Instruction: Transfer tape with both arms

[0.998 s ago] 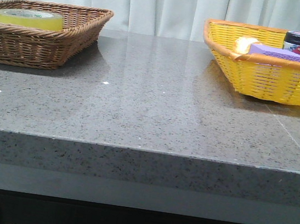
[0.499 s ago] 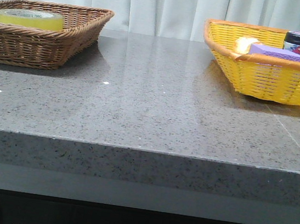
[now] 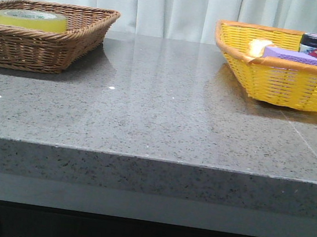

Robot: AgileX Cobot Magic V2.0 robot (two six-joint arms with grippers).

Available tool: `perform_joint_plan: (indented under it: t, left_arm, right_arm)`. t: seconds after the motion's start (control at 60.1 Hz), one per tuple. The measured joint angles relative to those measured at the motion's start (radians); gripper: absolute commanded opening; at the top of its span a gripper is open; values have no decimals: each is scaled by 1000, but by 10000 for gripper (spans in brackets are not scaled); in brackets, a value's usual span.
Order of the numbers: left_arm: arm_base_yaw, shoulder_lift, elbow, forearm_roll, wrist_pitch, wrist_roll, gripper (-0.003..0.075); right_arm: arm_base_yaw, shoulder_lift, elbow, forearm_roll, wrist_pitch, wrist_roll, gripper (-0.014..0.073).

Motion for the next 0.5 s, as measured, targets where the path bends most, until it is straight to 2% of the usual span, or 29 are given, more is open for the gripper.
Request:
perform_joint_plan:
  t: [0.116,0.25,0.499]
  left_arm:
    - [0,0,0,0,0,0,-20]
    - [0,0,0,0,0,0,-20]
    - [0,0,0,0,0,0,-20]
  right_arm:
    - [0,0,0,-64,-17,34,-67]
    - [0,0,0,-150,-39,147,-67]
    - [0,0,0,-171,-64,189,-67]
